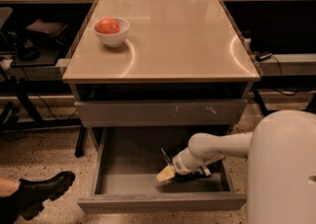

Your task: Pick blue chip bag from middle drawer and place on counter

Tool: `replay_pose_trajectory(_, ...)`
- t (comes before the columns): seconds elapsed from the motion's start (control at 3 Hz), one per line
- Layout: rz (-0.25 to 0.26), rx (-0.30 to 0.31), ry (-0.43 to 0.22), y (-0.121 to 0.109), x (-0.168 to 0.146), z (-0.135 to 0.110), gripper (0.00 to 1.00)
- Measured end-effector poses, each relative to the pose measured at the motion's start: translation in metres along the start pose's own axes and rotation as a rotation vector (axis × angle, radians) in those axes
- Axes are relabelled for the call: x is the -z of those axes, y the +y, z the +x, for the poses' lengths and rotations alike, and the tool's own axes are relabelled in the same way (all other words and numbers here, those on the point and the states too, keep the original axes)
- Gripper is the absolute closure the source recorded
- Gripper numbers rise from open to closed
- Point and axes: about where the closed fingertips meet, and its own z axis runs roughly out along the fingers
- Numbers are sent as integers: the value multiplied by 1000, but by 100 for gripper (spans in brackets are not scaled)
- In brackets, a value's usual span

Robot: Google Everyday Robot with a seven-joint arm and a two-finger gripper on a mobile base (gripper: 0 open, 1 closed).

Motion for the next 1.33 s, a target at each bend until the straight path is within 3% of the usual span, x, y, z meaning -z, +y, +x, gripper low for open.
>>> replay_pose_trajectory(1.0, 0, 0, 0, 0, 0, 0, 95)
replay_pose_trajectory(1.33, 0, 0, 0, 0, 0, 0, 100)
